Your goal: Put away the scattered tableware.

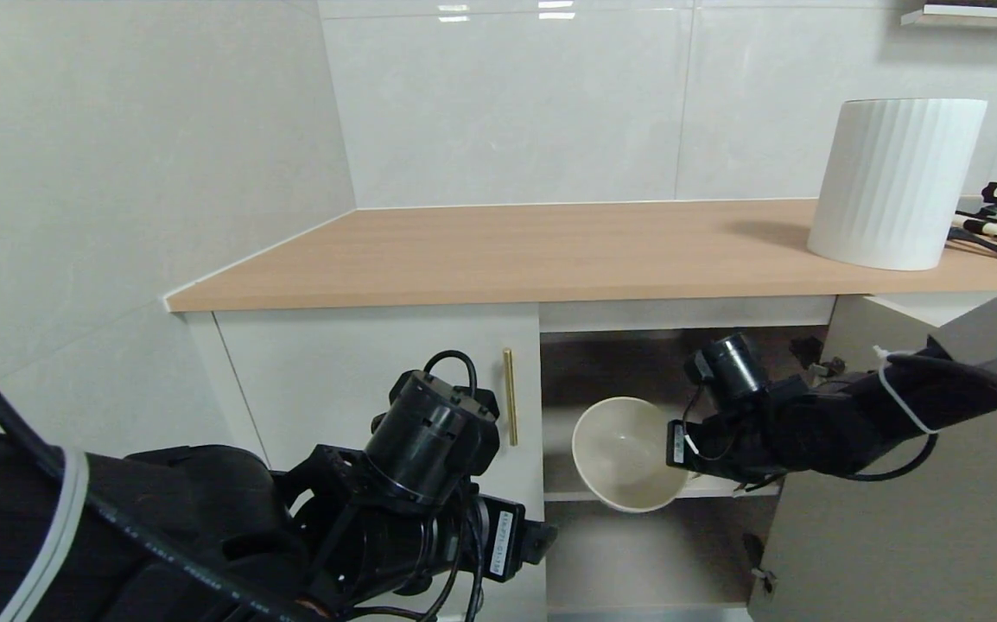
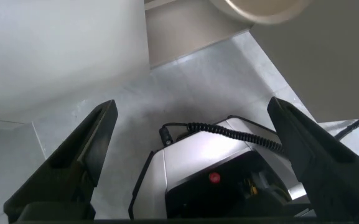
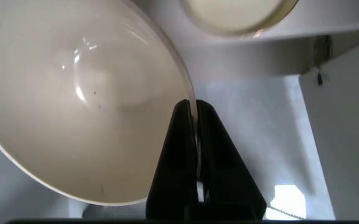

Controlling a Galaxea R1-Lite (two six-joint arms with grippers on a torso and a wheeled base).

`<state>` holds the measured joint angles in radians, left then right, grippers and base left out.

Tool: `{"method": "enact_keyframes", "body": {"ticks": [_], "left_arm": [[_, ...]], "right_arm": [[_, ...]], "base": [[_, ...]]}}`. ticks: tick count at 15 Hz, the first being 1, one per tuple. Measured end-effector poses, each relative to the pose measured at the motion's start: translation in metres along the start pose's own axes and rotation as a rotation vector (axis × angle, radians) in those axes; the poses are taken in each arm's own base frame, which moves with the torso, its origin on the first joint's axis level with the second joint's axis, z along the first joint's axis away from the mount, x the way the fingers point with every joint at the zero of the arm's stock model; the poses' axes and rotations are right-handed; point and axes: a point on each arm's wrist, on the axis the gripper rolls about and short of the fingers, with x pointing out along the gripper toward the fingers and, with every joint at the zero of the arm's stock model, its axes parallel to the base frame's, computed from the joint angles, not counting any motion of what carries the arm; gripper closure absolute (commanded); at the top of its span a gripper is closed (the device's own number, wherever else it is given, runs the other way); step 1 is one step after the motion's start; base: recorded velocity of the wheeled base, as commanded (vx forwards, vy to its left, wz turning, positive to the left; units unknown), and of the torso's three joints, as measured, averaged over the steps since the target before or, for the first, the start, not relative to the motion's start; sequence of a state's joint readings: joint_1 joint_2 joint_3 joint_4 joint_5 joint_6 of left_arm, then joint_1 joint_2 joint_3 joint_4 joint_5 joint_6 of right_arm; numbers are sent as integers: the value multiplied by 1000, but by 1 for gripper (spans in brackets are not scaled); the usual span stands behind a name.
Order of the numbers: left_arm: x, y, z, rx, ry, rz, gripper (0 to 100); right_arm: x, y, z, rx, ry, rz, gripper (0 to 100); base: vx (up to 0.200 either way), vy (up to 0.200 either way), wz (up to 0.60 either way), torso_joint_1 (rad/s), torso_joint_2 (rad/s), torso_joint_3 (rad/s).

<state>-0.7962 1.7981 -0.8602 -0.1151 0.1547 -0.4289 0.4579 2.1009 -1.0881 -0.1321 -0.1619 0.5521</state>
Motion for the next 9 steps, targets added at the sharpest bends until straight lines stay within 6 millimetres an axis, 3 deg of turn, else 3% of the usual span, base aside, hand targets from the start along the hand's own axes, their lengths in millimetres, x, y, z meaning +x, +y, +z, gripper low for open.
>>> {"method": "enact_keyframes", "body": {"ticks": [4,9], "left_arm": [[-1,0,0,-2,-3,-1,0],[-2,0,1,-5,-9,-6,0]], "right_arm": [[42,-18,13,130,-108,-67,100],[73,-34,29,170,-105,-117,100]], "base": [[0,0,0,0,0,0],[0,0,0,0,0,0]]}}
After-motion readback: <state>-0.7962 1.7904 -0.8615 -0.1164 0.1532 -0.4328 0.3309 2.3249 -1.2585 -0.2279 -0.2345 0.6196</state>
